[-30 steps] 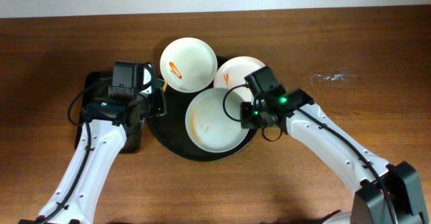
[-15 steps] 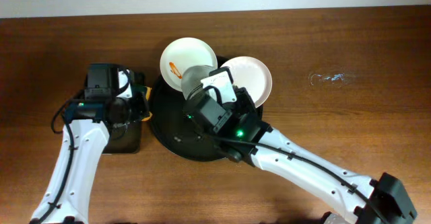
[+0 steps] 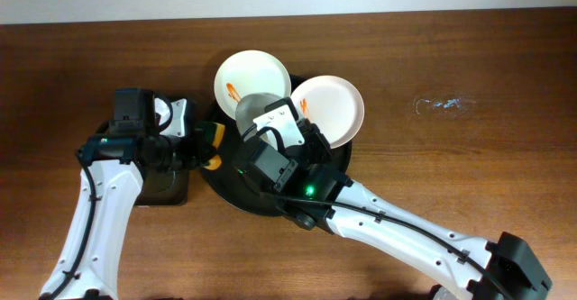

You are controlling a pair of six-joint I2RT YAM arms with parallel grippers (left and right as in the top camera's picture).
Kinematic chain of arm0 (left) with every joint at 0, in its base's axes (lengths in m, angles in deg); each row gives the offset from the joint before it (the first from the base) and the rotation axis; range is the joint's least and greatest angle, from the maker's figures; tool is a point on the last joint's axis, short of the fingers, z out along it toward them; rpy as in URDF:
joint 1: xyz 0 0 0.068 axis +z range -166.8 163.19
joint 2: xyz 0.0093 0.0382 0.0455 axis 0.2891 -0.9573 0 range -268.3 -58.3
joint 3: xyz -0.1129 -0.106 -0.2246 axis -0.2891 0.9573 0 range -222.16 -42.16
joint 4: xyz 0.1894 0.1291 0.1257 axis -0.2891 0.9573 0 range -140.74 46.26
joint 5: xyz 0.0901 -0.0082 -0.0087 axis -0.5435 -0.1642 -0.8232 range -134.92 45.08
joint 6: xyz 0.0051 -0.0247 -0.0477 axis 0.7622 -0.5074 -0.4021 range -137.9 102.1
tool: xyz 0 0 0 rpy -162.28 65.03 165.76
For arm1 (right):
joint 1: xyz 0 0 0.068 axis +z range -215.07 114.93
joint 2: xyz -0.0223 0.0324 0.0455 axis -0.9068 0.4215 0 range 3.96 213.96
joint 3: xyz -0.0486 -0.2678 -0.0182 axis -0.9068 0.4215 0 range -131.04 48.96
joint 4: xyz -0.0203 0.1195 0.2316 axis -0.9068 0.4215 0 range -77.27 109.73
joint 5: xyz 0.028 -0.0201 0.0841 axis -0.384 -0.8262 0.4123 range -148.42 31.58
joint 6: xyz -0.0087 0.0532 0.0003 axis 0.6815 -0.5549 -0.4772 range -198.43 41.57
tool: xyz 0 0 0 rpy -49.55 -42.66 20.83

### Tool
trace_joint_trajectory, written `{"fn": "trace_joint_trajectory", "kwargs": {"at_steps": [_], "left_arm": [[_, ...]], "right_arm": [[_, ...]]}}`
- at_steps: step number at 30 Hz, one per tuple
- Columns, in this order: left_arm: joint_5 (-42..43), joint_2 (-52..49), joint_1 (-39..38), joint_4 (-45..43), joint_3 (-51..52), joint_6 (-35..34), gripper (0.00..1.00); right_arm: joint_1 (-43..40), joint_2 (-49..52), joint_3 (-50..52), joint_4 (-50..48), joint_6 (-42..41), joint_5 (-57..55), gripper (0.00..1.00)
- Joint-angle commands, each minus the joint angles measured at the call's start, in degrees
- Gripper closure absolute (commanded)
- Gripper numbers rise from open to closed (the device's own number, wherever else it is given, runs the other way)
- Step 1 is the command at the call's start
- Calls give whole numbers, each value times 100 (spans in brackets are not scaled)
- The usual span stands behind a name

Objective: Clean dirty plates on tray and stack at the side

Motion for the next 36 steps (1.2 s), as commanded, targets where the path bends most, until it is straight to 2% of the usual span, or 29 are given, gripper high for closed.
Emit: {"fn": "trace_joint_trajectory", "kwargs": {"at_steps": [1, 5, 10, 12, 23, 30, 36], "left_arm": [[957, 105, 13, -101, -46, 369, 100], [994, 98, -37, -247, -7, 369, 100], [1104, -282, -640, -562, 20, 358, 100], [1102, -494, -852, -713, 20, 149, 100], [1019, -599, -1158, 229, 105, 313, 100], [516, -601, -1158, 328, 317, 332, 100], [-225, -601, -1154, -190, 317, 127, 100]], "right_arm": [[26, -15, -210, 175, -546, 999, 96], [26, -63, -667, 433, -660, 1211, 96], [33, -63, -776, 413, -664, 1152, 96], [31, -63, -776, 409, -662, 1150, 96], [15, -63, -802, 251, -662, 782, 96], [15, -63, -802, 236, -662, 693, 96], [17, -72, -802, 236, -662, 693, 96]]}}
